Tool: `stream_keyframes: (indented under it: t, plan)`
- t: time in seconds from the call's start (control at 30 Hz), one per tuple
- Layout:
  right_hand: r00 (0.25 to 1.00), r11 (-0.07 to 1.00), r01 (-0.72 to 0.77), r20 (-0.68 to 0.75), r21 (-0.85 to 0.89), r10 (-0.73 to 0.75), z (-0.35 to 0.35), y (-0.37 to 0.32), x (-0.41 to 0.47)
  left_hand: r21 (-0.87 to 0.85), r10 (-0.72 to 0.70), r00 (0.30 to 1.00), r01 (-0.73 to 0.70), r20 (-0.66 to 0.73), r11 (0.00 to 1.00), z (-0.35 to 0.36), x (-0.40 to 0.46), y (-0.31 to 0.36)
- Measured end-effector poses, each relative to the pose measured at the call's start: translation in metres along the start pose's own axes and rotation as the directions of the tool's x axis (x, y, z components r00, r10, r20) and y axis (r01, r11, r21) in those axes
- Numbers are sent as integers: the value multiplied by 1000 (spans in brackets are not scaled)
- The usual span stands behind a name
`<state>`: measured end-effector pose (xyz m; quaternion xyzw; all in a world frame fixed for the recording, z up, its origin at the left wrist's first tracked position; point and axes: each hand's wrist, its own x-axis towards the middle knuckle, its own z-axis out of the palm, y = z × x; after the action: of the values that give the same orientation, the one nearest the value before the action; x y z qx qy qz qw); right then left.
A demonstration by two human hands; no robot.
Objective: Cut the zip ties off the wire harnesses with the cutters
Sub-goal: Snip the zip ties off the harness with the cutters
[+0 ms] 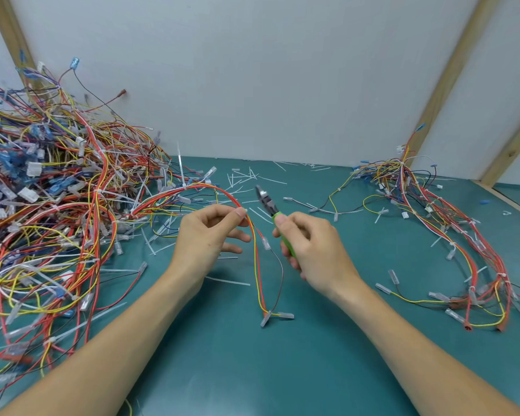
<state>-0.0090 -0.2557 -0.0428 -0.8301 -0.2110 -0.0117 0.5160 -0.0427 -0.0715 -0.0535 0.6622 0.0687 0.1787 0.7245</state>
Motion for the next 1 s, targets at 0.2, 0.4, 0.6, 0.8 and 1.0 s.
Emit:
stream_keyframes:
  t: [0.2,0.4,0.6,0.8,1.0]
  plan:
    - [1000,991,-15,-11,131,17,1,1,4,10,-45,995,45,84,999,3,-3,-1]
    - [995,967,-54,94,249,31,10,5,3,-24,-149,980,153,133,988,5,-6,-1]
    - [993,941,-87,-44,326,107,8,8,7,-53,-155,986,158,58,986,5,-4,1]
    - [961,944,-174,-159,281,224,-8,16,18,-272,-217,976,205,-13,940,-2,1,5]
    - [951,950,-250,-138,187,278,-19,22,23,-243,-215,976,201,-33,949,-8,1,2]
